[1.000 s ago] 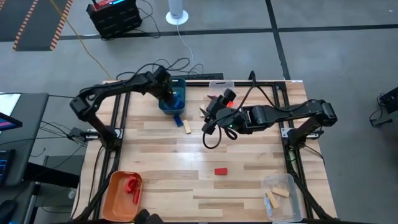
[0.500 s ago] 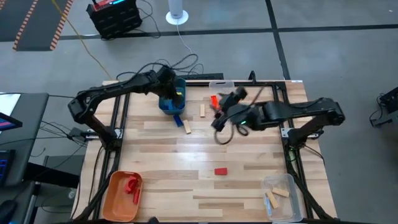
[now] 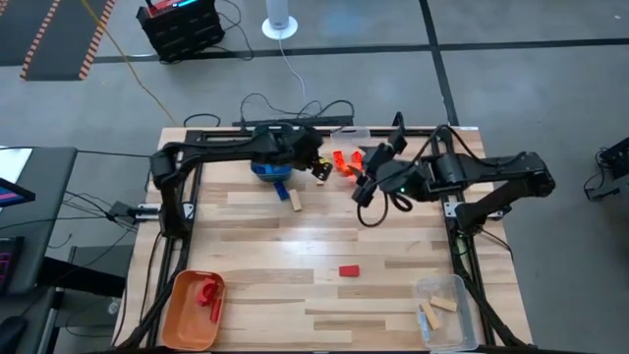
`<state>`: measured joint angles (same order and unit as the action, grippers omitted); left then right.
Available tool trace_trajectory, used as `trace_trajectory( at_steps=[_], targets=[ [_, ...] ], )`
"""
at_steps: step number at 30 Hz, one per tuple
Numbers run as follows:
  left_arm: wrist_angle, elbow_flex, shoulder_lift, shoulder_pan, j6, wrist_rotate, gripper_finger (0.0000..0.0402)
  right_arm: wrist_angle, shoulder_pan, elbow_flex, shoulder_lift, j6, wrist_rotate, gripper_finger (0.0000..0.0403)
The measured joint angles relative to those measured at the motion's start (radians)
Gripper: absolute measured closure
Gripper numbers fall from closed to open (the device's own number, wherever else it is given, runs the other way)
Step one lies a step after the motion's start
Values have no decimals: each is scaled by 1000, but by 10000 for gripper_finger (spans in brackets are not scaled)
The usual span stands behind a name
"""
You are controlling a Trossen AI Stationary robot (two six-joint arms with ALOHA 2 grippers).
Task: Sort blocks
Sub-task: Put the brown block into the bottom transparent bin
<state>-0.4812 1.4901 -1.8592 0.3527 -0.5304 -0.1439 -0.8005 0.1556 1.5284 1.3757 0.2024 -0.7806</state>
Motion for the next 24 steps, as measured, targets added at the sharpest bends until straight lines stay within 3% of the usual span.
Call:
trace_trajectory(
  at_steps=[15, 24],
  targets=[
    [26, 15, -163, -22, -280, -53, 198, -86, 106, 0, -34, 60, -4, 184],
    [39, 15, -204, -55, -327, -113, 198, -88, 132, 0, -34, 62, -4, 192]
  ],
)
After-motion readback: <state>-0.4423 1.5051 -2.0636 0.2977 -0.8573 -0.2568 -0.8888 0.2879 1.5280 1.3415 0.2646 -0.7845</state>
